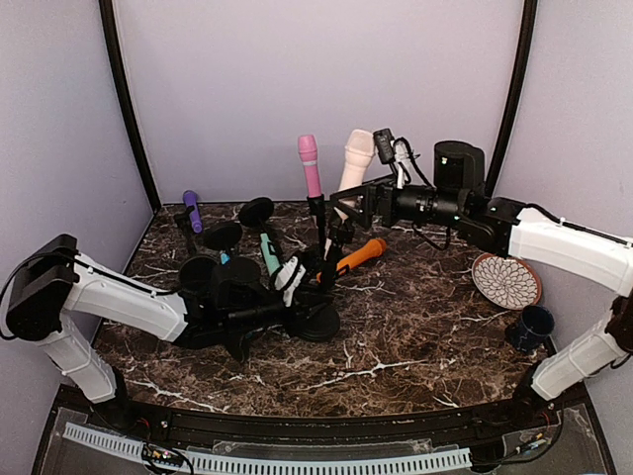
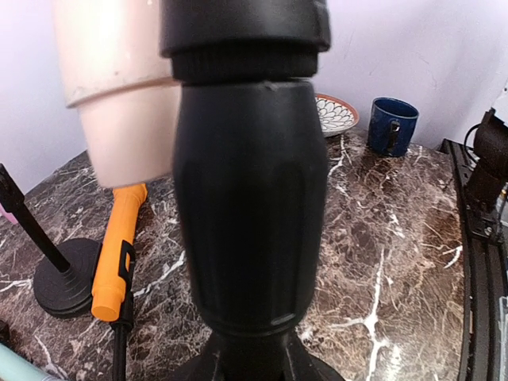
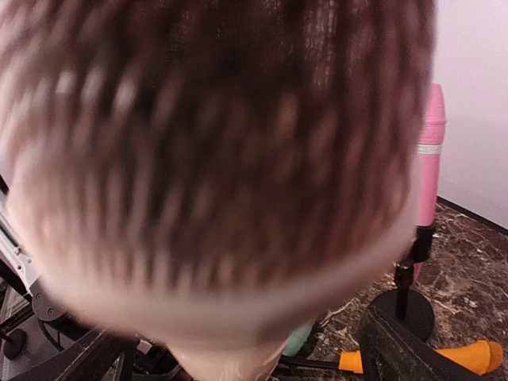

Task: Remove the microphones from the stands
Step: Adjust the microphone stand with the microphone at the center of the board, then pass from the left arm to the right

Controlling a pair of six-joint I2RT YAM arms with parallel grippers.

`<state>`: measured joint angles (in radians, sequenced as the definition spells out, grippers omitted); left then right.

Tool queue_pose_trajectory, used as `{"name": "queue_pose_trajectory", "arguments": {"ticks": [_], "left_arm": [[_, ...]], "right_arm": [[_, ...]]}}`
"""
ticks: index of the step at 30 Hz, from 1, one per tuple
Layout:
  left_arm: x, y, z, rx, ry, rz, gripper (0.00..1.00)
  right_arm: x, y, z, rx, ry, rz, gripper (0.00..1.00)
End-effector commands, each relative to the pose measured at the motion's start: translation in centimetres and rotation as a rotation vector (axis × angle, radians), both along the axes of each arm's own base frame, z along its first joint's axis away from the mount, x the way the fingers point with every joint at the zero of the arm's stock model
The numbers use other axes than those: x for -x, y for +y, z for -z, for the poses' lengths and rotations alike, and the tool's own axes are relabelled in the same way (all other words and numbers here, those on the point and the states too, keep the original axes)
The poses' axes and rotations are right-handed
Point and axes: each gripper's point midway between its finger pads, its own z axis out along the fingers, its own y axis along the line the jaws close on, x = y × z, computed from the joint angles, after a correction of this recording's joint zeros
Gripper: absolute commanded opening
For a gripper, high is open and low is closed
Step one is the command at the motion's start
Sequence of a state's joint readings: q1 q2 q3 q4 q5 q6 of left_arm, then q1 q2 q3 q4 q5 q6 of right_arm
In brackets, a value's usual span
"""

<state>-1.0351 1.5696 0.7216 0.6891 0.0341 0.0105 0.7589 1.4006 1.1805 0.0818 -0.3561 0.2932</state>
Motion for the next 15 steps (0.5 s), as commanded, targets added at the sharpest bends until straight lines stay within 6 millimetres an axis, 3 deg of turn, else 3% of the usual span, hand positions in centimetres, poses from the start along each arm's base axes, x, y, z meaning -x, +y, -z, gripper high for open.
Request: {"name": "queue_pose_trajectory", "arguments": {"ticks": [1,2,5,6,7,9,15], "left_arm": [[-1.6,-2.0,-7.8,0.232,-0.223,-0.128,0.00],[-1.8,-2.4,-6.8,0.214,-0.225,-0.163,0.00],[-2.6,-3.0,-7.0,0.251,-0.256,-0.258,0.00],[-2.8,-3.1,-5.8,0.232,-0.256,-0.301,0.00],[-3.0,-3.2,-6.4,0.259,-0.270,-0.323,0.00],[-3.4,-3.4,-5.0,0.254,-0.273,-0.376,0.00],[-2.9,-4.6,-3.0,0.285,-0.239,-0.336,0.00]], "right_arm": [[-2.0,-3.5,-2.3,-0.056,-0.047,0.247,0.99],[-2.0,-4.0,-2.2,-0.056,-0.047,0.269,0.99],[-1.7,-4.9,-1.8,-0.066,-0.044,0.298,0.99],[-1.6,-5.2,-1.8,-0.069,-0.045,0.303,0.99],[-1.5,-5.3,-1.8,-0.071,-0.046,0.305,0.99],[-1.4,-5.5,-1.7,-0.075,-0.046,0.308,0.99],[-0.9,-5.3,-1.3,-0.081,-0.049,0.285,0.99]]}}
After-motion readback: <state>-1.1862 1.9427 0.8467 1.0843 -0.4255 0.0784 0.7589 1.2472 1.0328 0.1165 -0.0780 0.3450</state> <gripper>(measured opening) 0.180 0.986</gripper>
